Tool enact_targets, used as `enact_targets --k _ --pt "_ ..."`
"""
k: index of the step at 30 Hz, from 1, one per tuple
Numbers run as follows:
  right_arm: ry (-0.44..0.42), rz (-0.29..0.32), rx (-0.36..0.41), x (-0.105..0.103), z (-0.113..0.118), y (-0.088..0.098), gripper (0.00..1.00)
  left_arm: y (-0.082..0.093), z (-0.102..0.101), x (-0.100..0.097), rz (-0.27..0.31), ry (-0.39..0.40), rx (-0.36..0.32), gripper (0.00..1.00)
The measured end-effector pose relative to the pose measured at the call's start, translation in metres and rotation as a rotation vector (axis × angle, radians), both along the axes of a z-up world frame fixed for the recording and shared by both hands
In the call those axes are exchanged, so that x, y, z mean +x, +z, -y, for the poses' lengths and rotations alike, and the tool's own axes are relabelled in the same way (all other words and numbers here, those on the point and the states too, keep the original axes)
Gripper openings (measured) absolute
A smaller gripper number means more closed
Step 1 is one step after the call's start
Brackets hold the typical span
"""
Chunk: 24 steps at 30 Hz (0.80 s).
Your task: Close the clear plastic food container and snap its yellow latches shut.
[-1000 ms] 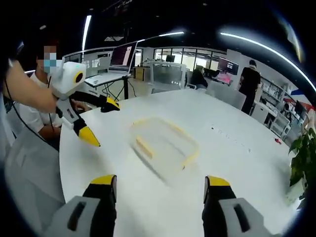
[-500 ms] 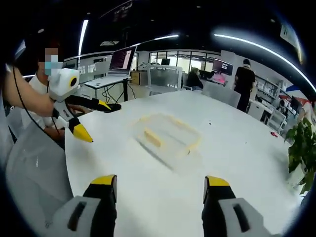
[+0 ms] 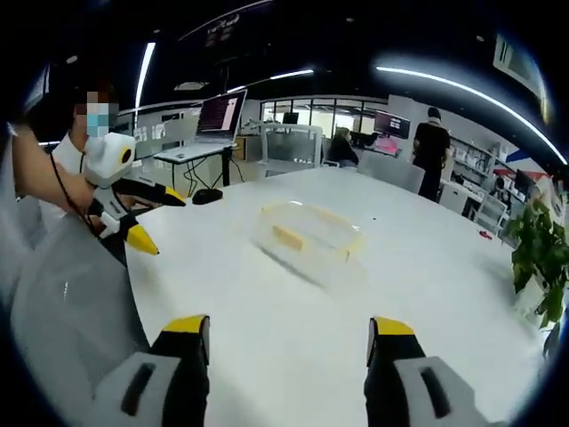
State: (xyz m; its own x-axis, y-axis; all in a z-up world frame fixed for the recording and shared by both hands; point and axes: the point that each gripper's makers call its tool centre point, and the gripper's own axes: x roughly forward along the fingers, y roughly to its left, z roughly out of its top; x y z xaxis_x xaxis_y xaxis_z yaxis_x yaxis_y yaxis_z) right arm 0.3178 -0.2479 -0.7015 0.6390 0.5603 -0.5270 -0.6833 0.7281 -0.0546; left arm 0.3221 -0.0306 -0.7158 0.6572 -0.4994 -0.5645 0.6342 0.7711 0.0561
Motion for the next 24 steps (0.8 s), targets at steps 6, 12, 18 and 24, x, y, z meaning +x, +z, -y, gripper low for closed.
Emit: enact_targets --k 6,12,18,24 --pt "-0.015 0.000 -0.011 -0.0067 0.0017 -0.0046 0.71 0.0032 0.0030 -0.0017 0.011 -0.019 0.003 0.76" --pt "-0.043 0.013 0.000 -0.0032 0.0071 -0.0011 0.71 0.0025 0.0012 -0.0021 0.013 -0.015 0.001 0.77" --pt "-0.042 0.015 0.001 -0.0037 0.0061 -0.0004 0.71 0.0025 0.0020 -0.0025 0.016 -0.018 0.001 0.77" --pt "-0.033 0.016 -0.001 -0.0051 0.0045 -0.0005 0.71 0.0018 0.0023 -0.0029 0.013 -0.020 0.002 0.77"
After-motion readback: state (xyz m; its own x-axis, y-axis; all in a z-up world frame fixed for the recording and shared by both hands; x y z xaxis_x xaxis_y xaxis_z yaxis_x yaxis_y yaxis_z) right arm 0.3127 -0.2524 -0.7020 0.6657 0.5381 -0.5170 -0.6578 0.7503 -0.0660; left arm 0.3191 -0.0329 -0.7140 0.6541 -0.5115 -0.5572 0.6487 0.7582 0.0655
